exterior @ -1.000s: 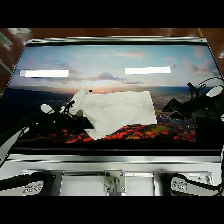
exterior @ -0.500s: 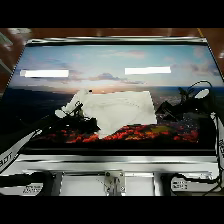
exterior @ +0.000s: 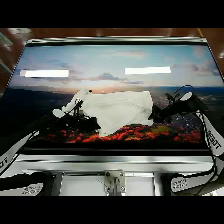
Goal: Fold the shirts.
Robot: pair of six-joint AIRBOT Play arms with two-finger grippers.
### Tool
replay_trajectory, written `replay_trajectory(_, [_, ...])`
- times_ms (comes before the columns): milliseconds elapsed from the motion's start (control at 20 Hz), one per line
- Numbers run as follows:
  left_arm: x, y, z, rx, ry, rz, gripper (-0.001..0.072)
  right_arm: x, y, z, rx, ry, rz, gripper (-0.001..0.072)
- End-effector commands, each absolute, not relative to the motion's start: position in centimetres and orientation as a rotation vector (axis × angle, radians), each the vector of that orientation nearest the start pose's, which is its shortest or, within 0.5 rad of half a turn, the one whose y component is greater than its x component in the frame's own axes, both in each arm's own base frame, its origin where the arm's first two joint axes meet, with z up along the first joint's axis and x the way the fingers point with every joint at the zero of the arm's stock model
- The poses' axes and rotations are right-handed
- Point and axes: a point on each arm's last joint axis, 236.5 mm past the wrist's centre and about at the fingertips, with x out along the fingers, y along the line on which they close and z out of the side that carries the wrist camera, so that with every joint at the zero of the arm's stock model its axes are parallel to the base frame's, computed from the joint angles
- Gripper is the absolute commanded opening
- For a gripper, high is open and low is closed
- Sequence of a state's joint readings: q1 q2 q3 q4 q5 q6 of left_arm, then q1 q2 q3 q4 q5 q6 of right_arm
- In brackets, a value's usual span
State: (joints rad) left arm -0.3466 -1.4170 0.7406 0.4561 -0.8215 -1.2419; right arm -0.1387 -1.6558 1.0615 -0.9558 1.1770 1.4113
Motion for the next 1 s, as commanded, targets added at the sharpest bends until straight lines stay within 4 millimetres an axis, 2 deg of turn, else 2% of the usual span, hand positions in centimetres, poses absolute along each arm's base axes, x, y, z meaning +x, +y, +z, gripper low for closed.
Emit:
replay_trajectory(0, [30.7,-26.2,-6.2,-0.689,1.338,-0.595,0.0035,35.2,9.6,-11.7,0.668,1.631,0.269,0.0064])
replay_trajectory(100, [32.9,-24.5,-3.3,-0.653,1.234,-0.600,0.0033,36.3,10.1,-8.7,0.641,1.535,0.347,0.0063])
replay_trajectory(150, [33.9,-23.6,-0.4,-0.622,1.164,-0.623,0.0033,37.1,10.0,-6.3,0.614,1.460,0.381,0.0063])
replay_trajectory(200, [34.6,-22.7,2.9,-0.580,1.093,-0.654,0.0034,38.2,9.7,-2.8,0.578,1.362,0.410,0.0063])
replay_trajectory(300, [35.3,-20.8,12.3,-0.470,0.897,-0.721,0.0035,40.0,9.5,6.6,0.490,1.114,0.485,0.0063])
replay_trajectory(350, [35.0,-19.6,18.2,-0.405,0.767,-0.742,0.0035,40.4,9.7,13.0,0.439,0.949,0.528,0.0063])
replay_trajectory(400, [34.3,-18.4,24.0,-0.355,0.630,-0.745,0.0035,40.0,10.1,19.1,0.400,0.797,0.554,0.0062])
replay_trajectory(500, [31.3,-15.8,36.7,-0.267,0.290,-0.707,0.0035,37.2,10.5,32.1,0.377,0.468,0.546,0.0063])
replay_trajectory(550, [29.2,-14.7,41.8,-0.231,0.147,-0.678,0.0036,35.2,10.6,37.1,0.378,0.338,0.539,0.0062])
replay_trajectory(600, [26.5,-13.7,46.4,-0.192,0.015,-0.649,0.0036,33.0,10.4,41.1,0.363,0.224,0.524,0.0063])
replay_trajectory(650, [24.2,-13.2,49.5,-0.158,-0.077,-0.626,0.0036,30.6,10.1,44.2,0.341,0.134,0.502,0.0062])
replay_trajectory(750, [20.2,-12.8,53.4,-0.122,-0.194,-0.596,0.0036,27.1,9.8,47.3,0.340,0.058,0.471,0.0063])
replay_trajectory(800, [18.7,-12.8,54.4,-0.109,-0.225,-0.593,0.0036,25.9,9.8,47.9,0.338,0.047,0.461,0.0062])
replay_trajectory(850, [17.8,-13.0,54.6,-0.094,-0.233,-0.595,0.0036,25.1,9.7,48.0,0.335,0.050,0.452,0.0062])
replay_trajectory(950, [17.8,-13.1,52.9,-0.046,-0.172,-0.582,0.0036,24.5,9.5,46.8,0.331,0.099,0.426,0.0062])
